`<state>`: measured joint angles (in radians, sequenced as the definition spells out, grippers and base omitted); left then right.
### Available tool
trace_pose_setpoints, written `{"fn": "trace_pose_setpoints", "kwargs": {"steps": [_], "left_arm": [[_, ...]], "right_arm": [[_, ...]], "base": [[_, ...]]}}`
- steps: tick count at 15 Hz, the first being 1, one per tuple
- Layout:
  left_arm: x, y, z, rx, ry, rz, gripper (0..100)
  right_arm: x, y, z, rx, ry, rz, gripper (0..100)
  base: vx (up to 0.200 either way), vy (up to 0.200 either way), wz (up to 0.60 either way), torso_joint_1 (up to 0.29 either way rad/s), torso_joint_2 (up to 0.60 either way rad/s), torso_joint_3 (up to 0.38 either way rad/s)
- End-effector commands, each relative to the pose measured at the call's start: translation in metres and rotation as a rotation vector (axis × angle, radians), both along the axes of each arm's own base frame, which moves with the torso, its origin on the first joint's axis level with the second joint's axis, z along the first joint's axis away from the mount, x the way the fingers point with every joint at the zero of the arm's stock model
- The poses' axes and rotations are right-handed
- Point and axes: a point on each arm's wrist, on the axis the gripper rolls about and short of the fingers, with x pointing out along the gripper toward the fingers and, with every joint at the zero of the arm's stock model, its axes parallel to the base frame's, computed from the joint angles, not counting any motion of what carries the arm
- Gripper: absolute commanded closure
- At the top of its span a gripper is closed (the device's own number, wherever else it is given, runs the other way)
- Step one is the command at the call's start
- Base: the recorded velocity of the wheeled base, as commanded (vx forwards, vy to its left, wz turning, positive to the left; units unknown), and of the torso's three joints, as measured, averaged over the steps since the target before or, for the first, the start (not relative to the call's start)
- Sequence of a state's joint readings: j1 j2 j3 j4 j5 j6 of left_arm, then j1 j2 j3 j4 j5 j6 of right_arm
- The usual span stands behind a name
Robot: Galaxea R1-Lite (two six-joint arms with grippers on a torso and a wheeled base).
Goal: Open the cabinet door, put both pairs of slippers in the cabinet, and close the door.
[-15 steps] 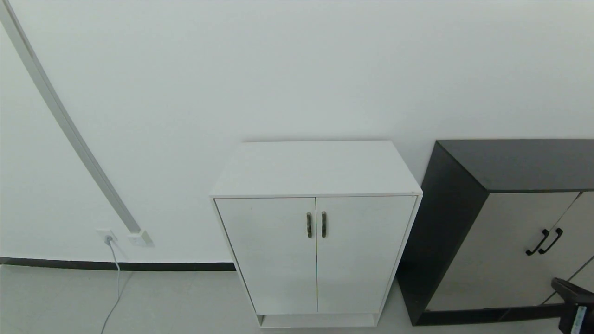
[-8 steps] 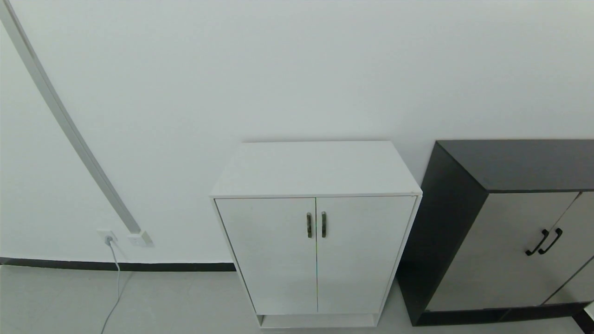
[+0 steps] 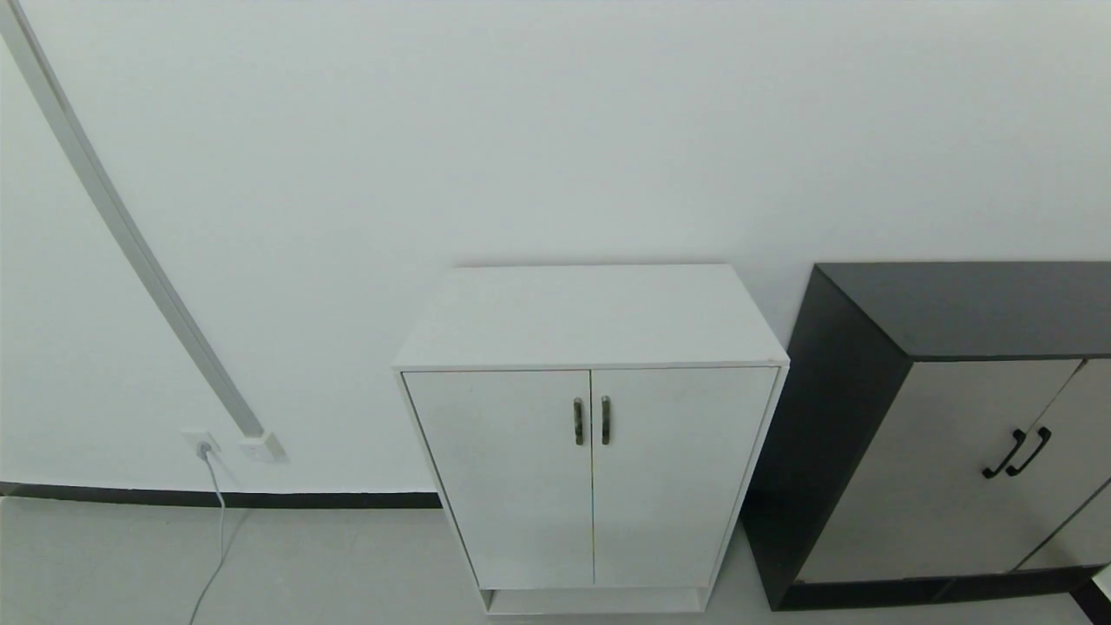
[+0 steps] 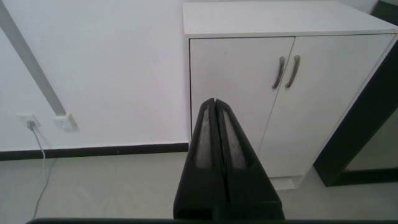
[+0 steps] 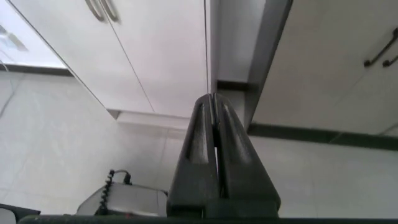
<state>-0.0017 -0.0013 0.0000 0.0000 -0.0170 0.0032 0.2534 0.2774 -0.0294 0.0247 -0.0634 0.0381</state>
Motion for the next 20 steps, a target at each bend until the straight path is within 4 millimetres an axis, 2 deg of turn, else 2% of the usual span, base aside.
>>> {"fn": "trace_pose_setpoints", "kwargs": {"steps": [1,7,9,10,13,20], "left_arm": [[0.0,0.0,0.0,0.0,0.001,0.0,100],[0.0,0.0,0.0,0.0,0.001,0.0,100],[0.0,0.0,0.0,0.0,0.001,0.0,100],[0.0,0.0,0.0,0.0,0.001,0.0,100],[0.0,0.0,0.0,0.0,0.001,0.0,100],[0.0,0.0,0.0,-0.002,0.001,0.0,100]], "right_arm": [[-0.004,-0.002,0.0,0.016,-0.051,0.071,100],[-0.005,-0.001,0.0,-0.06,-0.078,0.186,100],[-0.006,-0.001,-0.001,-0.058,-0.082,0.133,100],[-0.008,0.0,-0.001,-0.056,-0.106,0.032,100],[-0.016,0.001,-0.002,-0.052,-0.196,-0.12,100],[-0.021,0.002,-0.009,0.075,-0.275,-0.199,100]], "base": [[0.0,0.0,0.0,0.0,0.0,0.0],[0.0,0.0,0.0,0.0,0.0,0.0],[0.0,0.0,0.0,0.0,0.0,0.0],[0.0,0.0,0.0,0.0,0.0,0.0],[0.0,0.0,0.0,0.0,0.0,0.0],[0.0,0.0,0.0,0.0,0.0,0.0]]}}
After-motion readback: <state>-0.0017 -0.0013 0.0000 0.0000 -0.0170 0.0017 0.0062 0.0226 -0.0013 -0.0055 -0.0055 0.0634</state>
